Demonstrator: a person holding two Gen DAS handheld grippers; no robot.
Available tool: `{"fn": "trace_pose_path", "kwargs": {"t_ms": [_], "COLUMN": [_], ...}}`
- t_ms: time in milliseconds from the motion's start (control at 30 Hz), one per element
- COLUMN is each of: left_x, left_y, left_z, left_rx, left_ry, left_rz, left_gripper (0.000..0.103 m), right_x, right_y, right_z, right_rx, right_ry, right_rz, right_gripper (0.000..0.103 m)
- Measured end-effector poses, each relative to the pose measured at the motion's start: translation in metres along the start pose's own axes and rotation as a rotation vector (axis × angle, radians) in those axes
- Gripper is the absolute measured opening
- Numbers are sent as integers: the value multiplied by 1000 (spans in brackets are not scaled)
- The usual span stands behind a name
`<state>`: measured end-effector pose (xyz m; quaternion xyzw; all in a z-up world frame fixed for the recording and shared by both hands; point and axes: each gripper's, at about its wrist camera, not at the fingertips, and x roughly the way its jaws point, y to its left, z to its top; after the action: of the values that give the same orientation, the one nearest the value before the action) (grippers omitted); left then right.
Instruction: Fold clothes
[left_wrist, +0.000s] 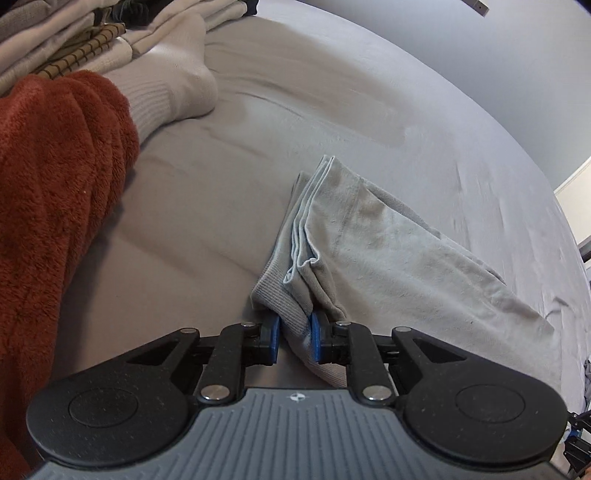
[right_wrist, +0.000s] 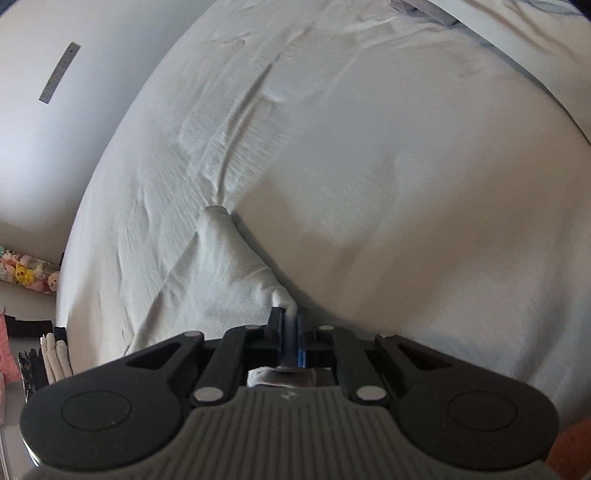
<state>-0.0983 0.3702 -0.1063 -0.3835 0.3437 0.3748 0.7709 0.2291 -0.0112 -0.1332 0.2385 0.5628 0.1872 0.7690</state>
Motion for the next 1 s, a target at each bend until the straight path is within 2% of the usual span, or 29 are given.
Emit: {"fn": "trace_pose_path", "kwargs": {"t_ms": [133, 200, 300, 333, 400, 467, 533, 600, 700, 833, 1000], "left_x": [-6, -16, -30, -36, -50, -62, -71, -71, -55, -24, 20], "left_y": [9, 13, 15, 16, 13, 6, -2, -18, -47, -89, -132], "left_z": [-2, -7, -13, -14, -14, -10, -3, 5, 15, 13, 7], "left_rx": [-4, 1, 27, 35, 71, 108, 148, 221, 333, 472, 559], "left_ry": [4, -2, -11, -20, -66, -118, -168, -189, -192, -135, -54], "left_rz": [-20, -19, -6, -3, 6, -13, -41, -67, -106, -176, -206], "left_gripper": [26, 31, 31, 27, 27, 27, 27, 27, 26, 25, 22], "right_x": [0, -5, -17, -22, -27, -28, -23, -15, 0, 19, 39], "right_y": [4, 6, 4, 3, 5, 10, 17, 23, 26, 29, 26], "right_z": [-4, -6, -5, -5, -3, 0, 3, 9, 21, 36, 46], "right_rx": [-49, -74, -66, -63, -80, -114, -168, -202, -230, -265, -245], "right_ry": [10, -4, -59, -84, -123, -152, -151, -130, -90, -61, -44], "right_rz": [-54, -87, -104, -104, -61, -7, 9, 33, 57, 89, 131], "right_gripper": [11, 16, 24, 24, 25, 34, 39, 39, 39, 39, 38]}}
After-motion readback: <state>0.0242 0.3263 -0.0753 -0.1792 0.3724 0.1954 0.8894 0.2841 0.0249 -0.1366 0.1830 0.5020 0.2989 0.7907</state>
